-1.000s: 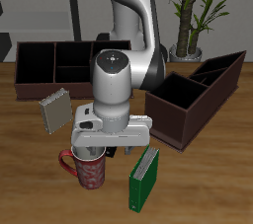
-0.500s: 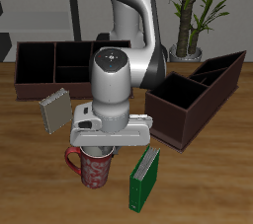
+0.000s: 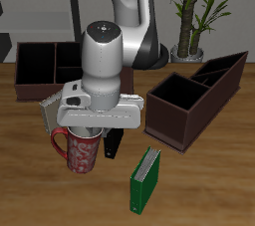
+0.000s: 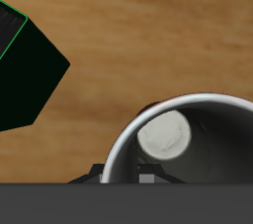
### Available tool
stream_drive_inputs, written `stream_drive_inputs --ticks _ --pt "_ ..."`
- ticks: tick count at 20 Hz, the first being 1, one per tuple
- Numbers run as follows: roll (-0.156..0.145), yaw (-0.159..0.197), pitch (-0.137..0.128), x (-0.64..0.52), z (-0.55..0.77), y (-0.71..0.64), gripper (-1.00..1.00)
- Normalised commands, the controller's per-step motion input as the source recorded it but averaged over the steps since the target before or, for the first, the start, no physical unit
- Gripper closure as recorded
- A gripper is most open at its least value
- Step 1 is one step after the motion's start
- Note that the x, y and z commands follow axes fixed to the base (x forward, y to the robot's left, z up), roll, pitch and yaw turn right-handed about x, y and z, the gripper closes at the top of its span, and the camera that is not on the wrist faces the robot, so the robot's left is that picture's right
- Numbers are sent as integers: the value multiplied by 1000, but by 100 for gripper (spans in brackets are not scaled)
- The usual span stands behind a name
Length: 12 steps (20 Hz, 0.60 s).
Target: Place the red mug into the back desk caddy's left compartment
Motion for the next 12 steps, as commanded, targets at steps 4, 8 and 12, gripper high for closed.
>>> stream_drive_inputs --ticks 4,8,12 --pt "-32 -50 -65 -428 762 -348 100" --pt "-3 -15 -44 -375 475 -243 100" --pt "-1 -36 -25 -461 402 -286 100"
